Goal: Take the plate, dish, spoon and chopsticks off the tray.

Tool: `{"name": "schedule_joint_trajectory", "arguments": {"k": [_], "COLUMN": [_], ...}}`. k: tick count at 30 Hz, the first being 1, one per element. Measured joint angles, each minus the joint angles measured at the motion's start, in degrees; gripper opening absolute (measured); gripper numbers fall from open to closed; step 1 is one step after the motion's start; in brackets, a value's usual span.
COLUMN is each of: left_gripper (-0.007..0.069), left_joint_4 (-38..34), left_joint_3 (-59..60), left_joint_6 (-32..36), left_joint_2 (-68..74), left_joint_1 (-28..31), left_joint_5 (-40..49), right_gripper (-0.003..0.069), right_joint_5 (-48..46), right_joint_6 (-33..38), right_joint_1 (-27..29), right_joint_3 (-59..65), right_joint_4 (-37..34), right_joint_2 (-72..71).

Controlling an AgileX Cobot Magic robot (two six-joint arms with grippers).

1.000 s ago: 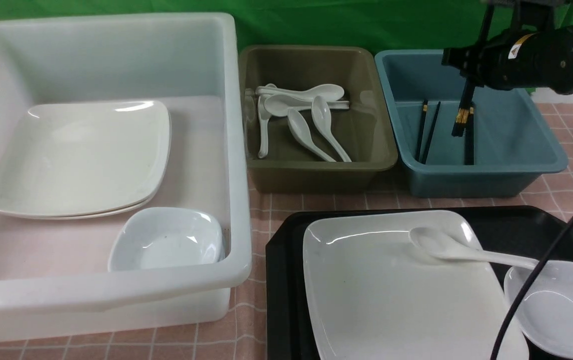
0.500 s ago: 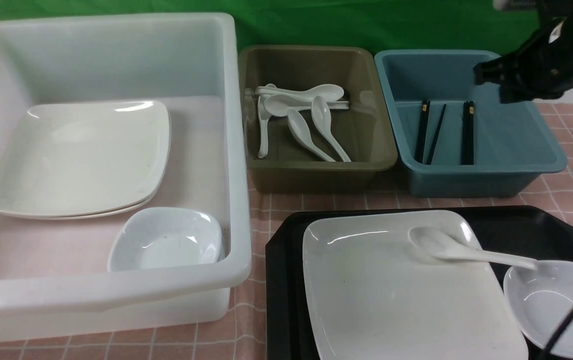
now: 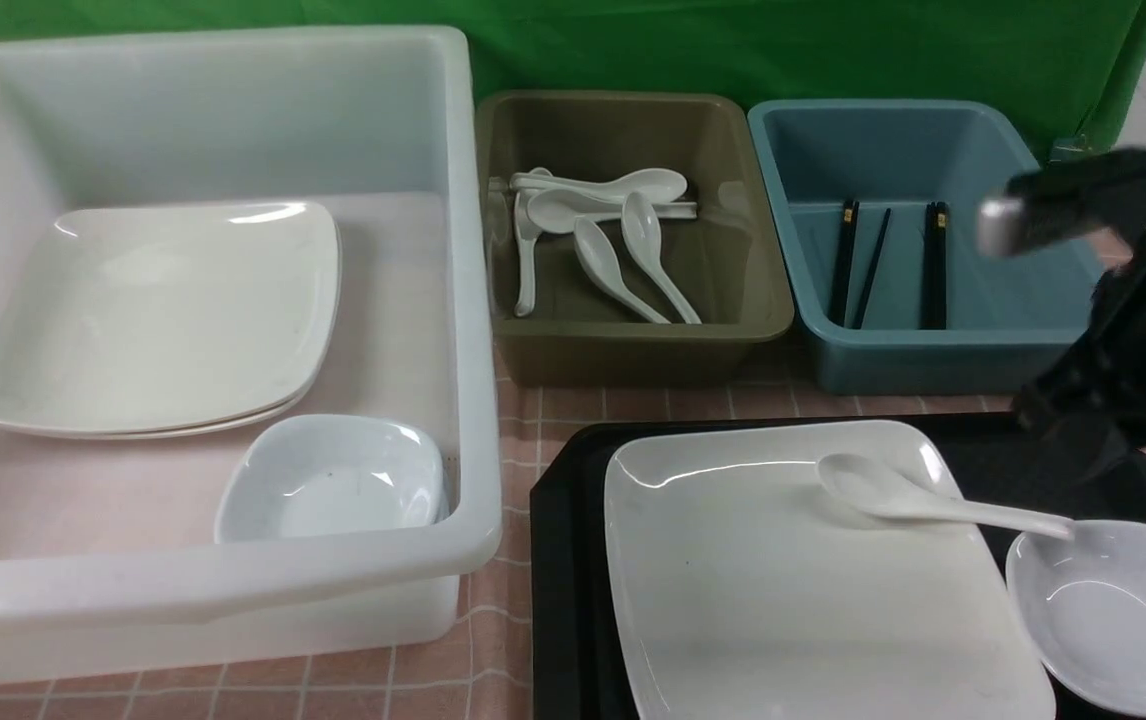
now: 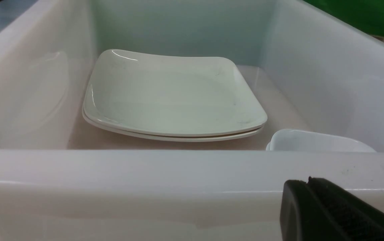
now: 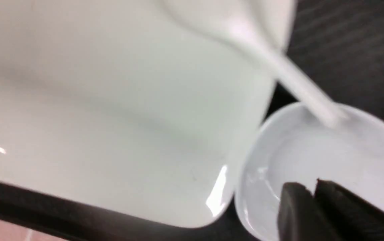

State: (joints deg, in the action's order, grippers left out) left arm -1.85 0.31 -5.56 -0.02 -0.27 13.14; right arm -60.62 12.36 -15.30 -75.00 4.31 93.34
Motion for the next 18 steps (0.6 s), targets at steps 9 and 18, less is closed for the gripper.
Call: {"name": "schedule_joint_trajectory", "arguments": {"k": [9,18], "left_gripper": [0.0004,0.0004], "left_joint_4": [0.0,0.0], "left_joint_3": [0.0,0.0], "left_joint_6": [0.0,0.0], "left_joint_2": [0.0,0.0], "left_joint_1": [0.0,0.0], "left_joint_5": [0.0,0.0], "right_gripper": [0.0526,0.0534], "right_joint_5": [6.8,11.8], "right_joint_6": [6.7,7.0], "right_joint_1": [-3.8,-3.8], "right_joint_3": [1.3,1.3], "right_joint_4": [11.0,20.0], "right_joint_2": [9.2,16.4]}}
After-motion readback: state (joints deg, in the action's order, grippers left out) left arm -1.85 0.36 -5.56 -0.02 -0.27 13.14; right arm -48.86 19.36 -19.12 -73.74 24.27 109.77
